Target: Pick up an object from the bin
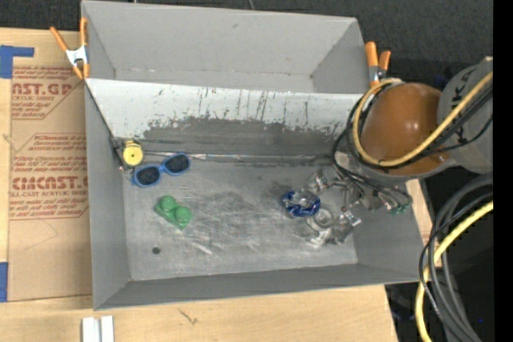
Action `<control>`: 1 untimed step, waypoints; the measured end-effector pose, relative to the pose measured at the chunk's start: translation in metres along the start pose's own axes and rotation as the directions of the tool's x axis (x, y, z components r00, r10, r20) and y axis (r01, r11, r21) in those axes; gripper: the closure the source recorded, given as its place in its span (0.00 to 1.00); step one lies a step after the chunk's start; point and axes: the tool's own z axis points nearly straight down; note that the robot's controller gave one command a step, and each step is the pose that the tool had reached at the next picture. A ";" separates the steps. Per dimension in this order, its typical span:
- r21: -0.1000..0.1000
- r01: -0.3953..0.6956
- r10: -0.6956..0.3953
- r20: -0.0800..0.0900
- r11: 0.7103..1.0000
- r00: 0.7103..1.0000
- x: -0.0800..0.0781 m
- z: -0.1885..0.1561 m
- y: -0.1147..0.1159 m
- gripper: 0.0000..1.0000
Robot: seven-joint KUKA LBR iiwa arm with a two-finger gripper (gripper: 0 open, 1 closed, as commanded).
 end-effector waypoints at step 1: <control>-0.018 0.092 -0.093 -0.026 0.996 0.995 -0.004 0.018 0.012 0.00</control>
Offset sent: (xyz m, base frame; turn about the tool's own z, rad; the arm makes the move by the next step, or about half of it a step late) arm -0.0040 0.0139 -0.0197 -0.0952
